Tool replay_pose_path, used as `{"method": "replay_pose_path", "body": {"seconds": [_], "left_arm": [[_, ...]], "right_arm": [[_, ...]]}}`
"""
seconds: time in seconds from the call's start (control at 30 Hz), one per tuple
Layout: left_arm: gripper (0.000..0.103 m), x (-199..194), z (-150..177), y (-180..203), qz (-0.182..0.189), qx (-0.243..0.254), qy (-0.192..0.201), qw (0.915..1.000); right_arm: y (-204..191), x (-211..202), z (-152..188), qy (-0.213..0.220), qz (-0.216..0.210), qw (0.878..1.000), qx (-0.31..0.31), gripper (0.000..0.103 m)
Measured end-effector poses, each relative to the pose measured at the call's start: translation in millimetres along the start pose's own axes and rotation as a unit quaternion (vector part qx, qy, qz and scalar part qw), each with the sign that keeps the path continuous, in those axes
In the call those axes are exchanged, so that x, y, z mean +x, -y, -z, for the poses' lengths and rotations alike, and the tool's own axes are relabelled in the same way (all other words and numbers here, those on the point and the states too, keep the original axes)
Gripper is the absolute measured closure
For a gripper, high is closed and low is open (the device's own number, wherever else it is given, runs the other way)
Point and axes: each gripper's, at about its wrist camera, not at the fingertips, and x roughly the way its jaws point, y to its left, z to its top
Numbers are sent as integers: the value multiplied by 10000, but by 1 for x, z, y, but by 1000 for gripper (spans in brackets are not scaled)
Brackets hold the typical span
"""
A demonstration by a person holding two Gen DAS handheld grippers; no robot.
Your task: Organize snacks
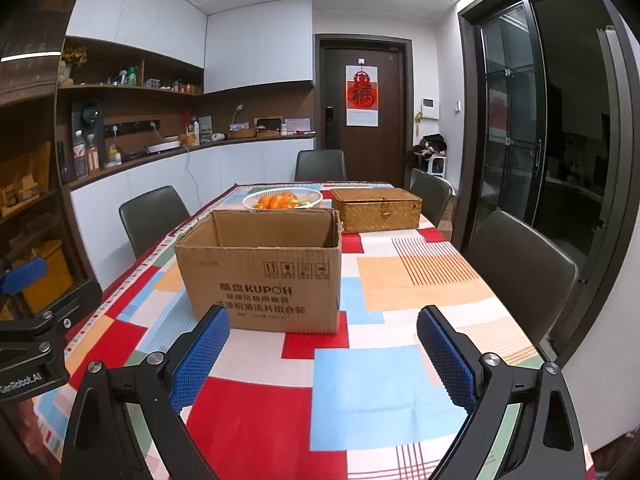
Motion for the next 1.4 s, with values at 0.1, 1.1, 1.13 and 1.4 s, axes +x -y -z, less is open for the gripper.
{"method": "replay_pose_path", "body": {"seconds": [0.1, 1.1, 1.13, 1.4], "left_arm": [[0, 0, 4, -2, -35, -11, -42, 10000], [0, -3, 14, -5, -44, -61, -82, 9999], [0, -3, 14, -5, -51, -64, -81, 9999], [0, -3, 15, -5, -52, -95, -104, 9999]], "right_arm": [[1, -2, 4, 5, -8, 10000, 57, 8], [-7, -4, 14, -69, -11, 10000, 26, 8], [-7, -3, 14, -74, -17, 10000, 25, 8], [-7, -3, 17, -88, -15, 10000, 15, 8]]}}
